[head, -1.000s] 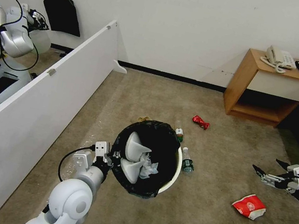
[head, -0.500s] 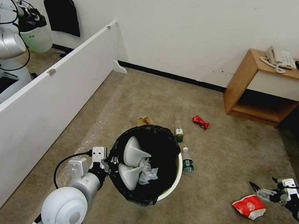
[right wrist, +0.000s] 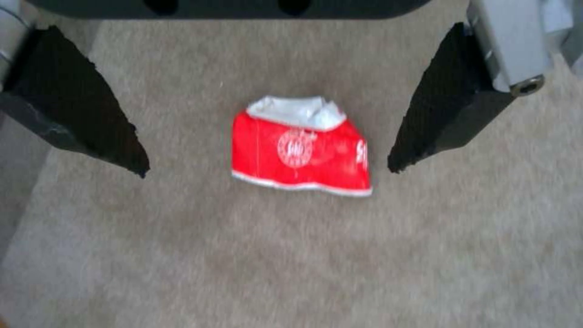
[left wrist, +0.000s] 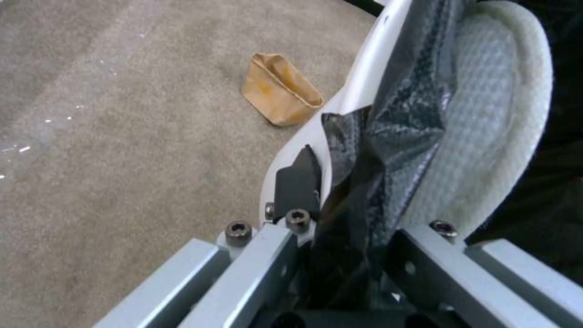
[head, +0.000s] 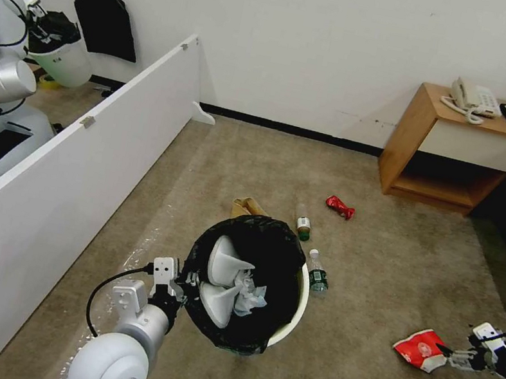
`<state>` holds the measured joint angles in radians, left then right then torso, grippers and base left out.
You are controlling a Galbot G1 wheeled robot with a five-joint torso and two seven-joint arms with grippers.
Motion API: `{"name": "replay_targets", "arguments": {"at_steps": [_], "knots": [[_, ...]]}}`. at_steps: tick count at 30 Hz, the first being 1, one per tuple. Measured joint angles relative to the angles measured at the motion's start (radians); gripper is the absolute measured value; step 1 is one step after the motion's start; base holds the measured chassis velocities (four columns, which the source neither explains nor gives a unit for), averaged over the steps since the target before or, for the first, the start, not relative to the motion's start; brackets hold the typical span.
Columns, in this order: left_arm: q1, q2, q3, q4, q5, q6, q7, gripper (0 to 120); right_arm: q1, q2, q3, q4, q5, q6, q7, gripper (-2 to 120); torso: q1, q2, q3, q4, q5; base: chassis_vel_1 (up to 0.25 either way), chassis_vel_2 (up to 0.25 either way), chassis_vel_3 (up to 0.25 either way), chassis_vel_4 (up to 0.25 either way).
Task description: Pick up the trash bin, then pick up the garbage from the floor and place it into the trash bin.
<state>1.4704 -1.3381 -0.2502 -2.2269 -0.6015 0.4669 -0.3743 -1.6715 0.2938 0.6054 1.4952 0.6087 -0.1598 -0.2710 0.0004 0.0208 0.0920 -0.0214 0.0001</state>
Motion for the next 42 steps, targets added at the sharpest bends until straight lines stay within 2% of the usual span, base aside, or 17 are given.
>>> {"name": "replay_targets", "arguments": {"at_steps": [6, 8, 11, 14, 23, 33, 42], "knots": [[0.0, -0.013, -0.001, -0.004, 0.013, 0.0, 0.002, 1, 0.034, 0.012, -0.04, -0.036, -0.02, 0.003, -0.014, 100, 0.0, 0.0, 0.0, -0.0001, -0.0007, 0.0, 0.0, 0.0, 0.0], [0.0, -0.023, -0.002, -0.004, 0.021, 0.0, 0.004, 1, 0.105, 0.049, -0.096, -0.063, -0.034, 0.004, -0.026, 100, 0.0, 0.0, 0.0, 0.0002, 0.0002, 0.0, 0.0, 0.0, 0.0], [0.0, -0.029, -0.002, -0.003, 0.025, 0.0, 0.004, 1, 0.143, 0.071, -0.129, -0.078, -0.043, 0.005, -0.029, 100, 0.0, 0.0, 0.0, 0.0002, -0.0001, 0.0, 0.0, 0.0, 0.0], [0.001, -0.038, -0.004, -0.003, 0.028, 0.0, 0.006, 1, 0.257, 0.146, -0.243, -0.128, -0.078, 0.005, -0.042, 100, 0.0, 0.0, 0.0, -0.0001, 0.0001, 0.0, 0.0, 0.0, 0.0], [-0.01, -0.037, -0.013, 0.006, 0.02, -0.004, 0.005, 1, 0.391, 0.238, -0.384, -0.214, -0.125, -0.007, -0.051, 100, 0.0, 0.0, 0.0, -0.0001, 0.0, 0.0, 0.0, 0.0, 0.0], [-0.015, -0.038, -0.014, 0.009, 0.014, -0.005, 0.004, 1, 0.441, 0.265, -0.429, -0.247, -0.156, -0.015, -0.065, 100, 0.0, 0.0, 0.0, 0.0001, -0.0001, 0.0, 0.0, 0.0, 0.0], [-0.03, -0.027, -0.021, 0.012, -0.02, -0.011, 0.0, 1, 0.577, 0.311, -0.54, -0.323, -0.21, -0.039, -0.088, 100, 0.0, 0.0, 0.0, 0.0001, -0.0003, 0.0, 0.0, 0.0, 0.0]]}}
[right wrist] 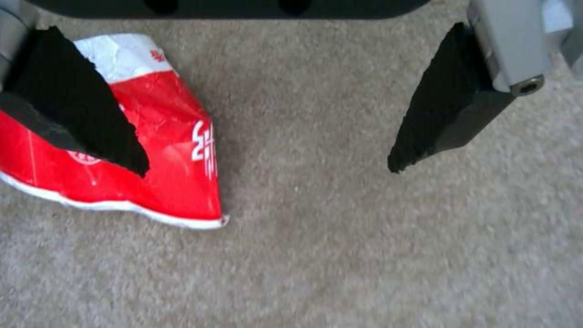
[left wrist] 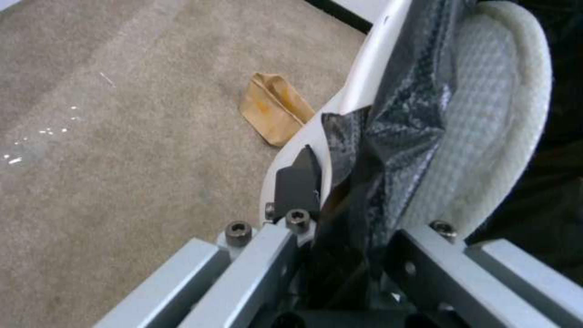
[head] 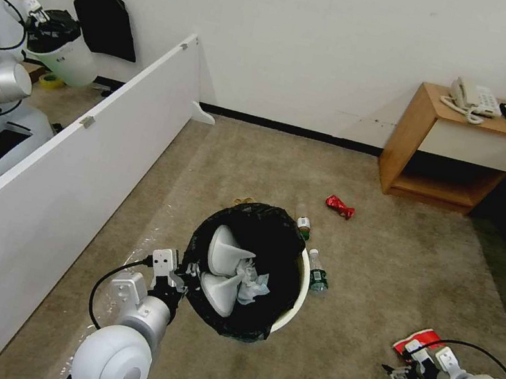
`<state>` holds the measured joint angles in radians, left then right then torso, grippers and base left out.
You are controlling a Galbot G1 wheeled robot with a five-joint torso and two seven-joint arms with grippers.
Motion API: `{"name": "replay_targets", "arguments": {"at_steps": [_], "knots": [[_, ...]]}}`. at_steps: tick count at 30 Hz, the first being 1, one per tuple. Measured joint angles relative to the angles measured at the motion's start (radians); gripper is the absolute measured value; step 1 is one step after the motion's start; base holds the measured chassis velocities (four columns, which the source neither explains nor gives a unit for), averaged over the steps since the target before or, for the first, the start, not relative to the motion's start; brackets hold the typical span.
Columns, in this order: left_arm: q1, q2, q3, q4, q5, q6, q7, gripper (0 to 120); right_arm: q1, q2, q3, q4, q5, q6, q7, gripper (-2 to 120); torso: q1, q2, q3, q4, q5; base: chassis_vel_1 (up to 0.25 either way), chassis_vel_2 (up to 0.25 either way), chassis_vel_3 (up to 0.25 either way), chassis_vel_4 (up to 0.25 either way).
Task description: Pick up the trash bin, then pick up the garbage from the floor and place it into the trash bin.
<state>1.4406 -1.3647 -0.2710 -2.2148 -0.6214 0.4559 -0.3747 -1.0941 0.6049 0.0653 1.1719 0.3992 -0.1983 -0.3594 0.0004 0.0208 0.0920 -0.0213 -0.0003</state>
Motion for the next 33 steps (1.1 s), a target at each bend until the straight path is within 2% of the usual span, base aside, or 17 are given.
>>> {"name": "replay_targets", "arguments": {"at_steps": [7, 20, 33], "knots": [[-0.011, 0.005, -0.002, 0.003, -0.027, -0.002, -0.008, 1, 0.033, 0.012, -0.021, -0.023, -0.088, -0.023, -0.014, 100, 0.0, 0.0, 0.0, -0.0002, 0.0001, 0.0, 0.0, 0.0, 0.0], [-0.014, 0.003, 0.002, 0.003, -0.035, -0.004, -0.011, 1, -0.006, -0.008, 0.038, -0.012, -0.169, -0.033, -0.007, 100, 0.0, 0.0, 0.0, -0.0002, 0.0003, 0.0, 0.0, 0.0, 0.0], [0.018, -0.012, -0.003, -0.01, -0.001, -0.011, -0.006, 1, -0.045, 0.001, 0.113, -0.024, -0.255, -0.022, 0.007, 100, 0.0, 0.0, 0.0, -0.0001, 0.0003, 0.0, 0.0, 0.0, 0.0]]}}
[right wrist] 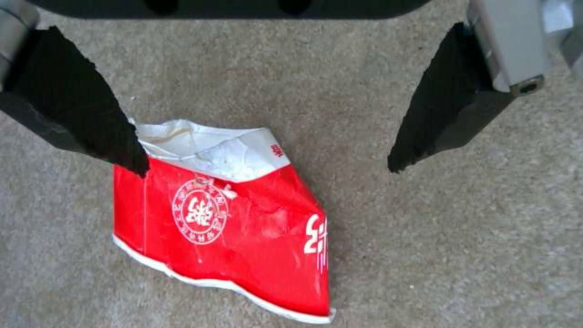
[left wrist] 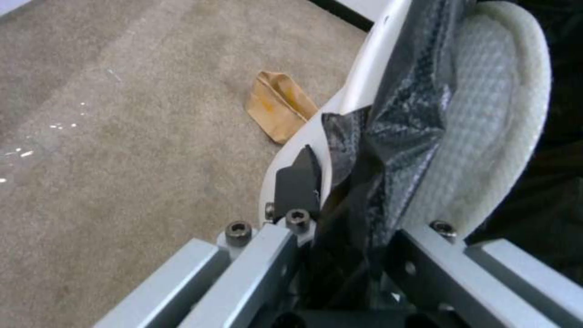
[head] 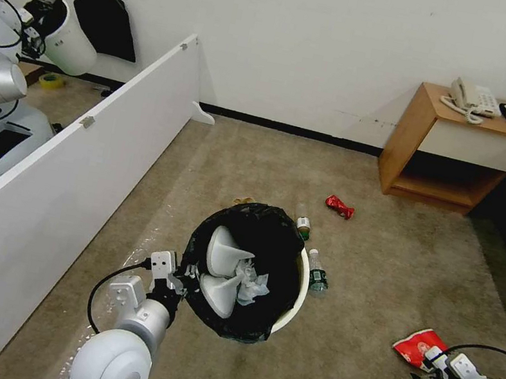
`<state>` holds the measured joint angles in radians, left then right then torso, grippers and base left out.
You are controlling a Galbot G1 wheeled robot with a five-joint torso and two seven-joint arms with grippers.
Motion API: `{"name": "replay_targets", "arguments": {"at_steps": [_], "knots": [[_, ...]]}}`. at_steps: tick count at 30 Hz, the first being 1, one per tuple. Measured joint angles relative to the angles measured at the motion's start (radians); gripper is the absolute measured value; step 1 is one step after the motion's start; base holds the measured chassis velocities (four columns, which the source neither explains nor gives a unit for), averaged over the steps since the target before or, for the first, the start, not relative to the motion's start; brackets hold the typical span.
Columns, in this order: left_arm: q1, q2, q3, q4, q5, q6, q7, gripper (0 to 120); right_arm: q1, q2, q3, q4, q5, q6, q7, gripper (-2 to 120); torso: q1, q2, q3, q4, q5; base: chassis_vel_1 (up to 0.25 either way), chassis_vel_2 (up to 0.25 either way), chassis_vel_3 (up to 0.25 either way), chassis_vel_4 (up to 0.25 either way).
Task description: Pick up the trash bin, then pick up the garbage from the floor and place it into the trash bin.
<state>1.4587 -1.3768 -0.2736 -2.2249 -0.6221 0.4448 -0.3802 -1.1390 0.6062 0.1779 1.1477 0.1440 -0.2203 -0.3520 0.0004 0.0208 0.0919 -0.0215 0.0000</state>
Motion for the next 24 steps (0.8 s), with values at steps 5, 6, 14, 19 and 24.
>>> {"name": "replay_targets", "arguments": {"at_steps": [5, 6, 14, 19, 24], "knots": [[0.011, -0.007, 0.002, -0.001, 0.019, -0.005, 0.006, 1, 0.007, 0.026, 0.009, -0.022, -0.022, 0.006, 0.012, 100, 0.0, 0.0, 0.0, 0.0, 0.0, 0.0, 0.0, 0.0, 0.0], [0.013, -0.008, 0.001, -0.001, 0.022, -0.006, 0.006, 1, 0.013, 0.04, 0.009, -0.029, -0.033, 0.006, 0.021, 100, 0.0, 0.0, 0.0, 0.0001, -0.0001, 0.0, 0.0, 0.0, 0.0], [0.027, -0.006, 0.0, -0.006, 0.031, -0.015, 0.008, 1, 0.033, 0.093, 0.016, -0.069, -0.086, 0.014, 0.033, 100, 0.0, 0.0, 0.0, 0.0001, 0.0, 0.0, 0.0, 0.0, 0.0], [0.027, -0.005, 0.0, -0.006, 0.031, -0.017, 0.008, 1, 0.034, 0.102, 0.019, -0.074, -0.095, 0.014, 0.037, 100, 0.0, 0.0, 0.0, 0.0, -0.0001, 0.0, 0.0, 0.0, 0.0], [0.025, -0.004, 0.001, -0.005, 0.03, -0.017, 0.008, 1, 0.036, 0.116, 0.024, -0.089, -0.106, 0.015, 0.038, 100, 0.0, 0.0, 0.0, 0.0, -0.0001, 0.0, 0.0, 0.0, 0.0]]}}
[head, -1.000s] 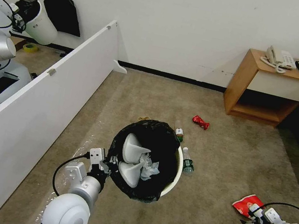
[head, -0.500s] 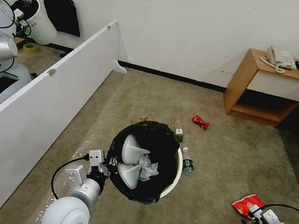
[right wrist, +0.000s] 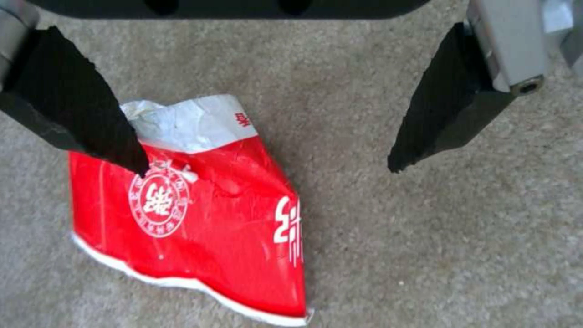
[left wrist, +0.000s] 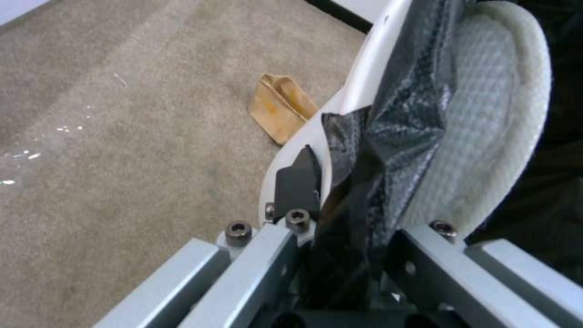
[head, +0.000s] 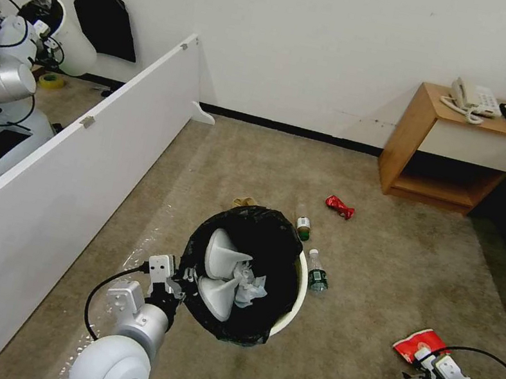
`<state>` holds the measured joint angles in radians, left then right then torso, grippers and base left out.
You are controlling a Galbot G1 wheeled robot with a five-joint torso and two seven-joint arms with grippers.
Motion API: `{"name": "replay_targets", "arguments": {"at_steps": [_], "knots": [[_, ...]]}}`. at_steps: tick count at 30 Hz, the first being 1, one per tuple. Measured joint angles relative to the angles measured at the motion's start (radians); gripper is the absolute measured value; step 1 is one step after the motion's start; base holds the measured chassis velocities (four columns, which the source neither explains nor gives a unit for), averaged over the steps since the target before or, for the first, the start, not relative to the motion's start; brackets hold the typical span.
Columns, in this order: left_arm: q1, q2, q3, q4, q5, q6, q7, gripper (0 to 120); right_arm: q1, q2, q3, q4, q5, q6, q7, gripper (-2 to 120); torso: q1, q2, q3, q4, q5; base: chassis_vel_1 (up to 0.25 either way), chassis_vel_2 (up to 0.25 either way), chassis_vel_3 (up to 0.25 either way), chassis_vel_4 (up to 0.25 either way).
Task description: Pick up the trash bin, then pick up the garbage from the floor and place it into the trash bin.
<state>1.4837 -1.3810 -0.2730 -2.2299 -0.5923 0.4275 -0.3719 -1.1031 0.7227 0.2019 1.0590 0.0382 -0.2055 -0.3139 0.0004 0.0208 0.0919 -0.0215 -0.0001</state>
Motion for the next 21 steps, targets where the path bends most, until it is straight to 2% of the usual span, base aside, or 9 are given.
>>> {"name": "replay_targets", "arguments": {"at_steps": [21], "knots": [[-0.002, -0.003, 0.001, 0.006, -0.005, -0.002, 0.0, 1, 0.058, 0.059, -0.012, -0.079, -0.031, 0.01, 0.021, 100, 0.0, 0.0, 0.0, -0.0002, -0.0006, 0.0, 0.0, 0.0, 0.0]]}}
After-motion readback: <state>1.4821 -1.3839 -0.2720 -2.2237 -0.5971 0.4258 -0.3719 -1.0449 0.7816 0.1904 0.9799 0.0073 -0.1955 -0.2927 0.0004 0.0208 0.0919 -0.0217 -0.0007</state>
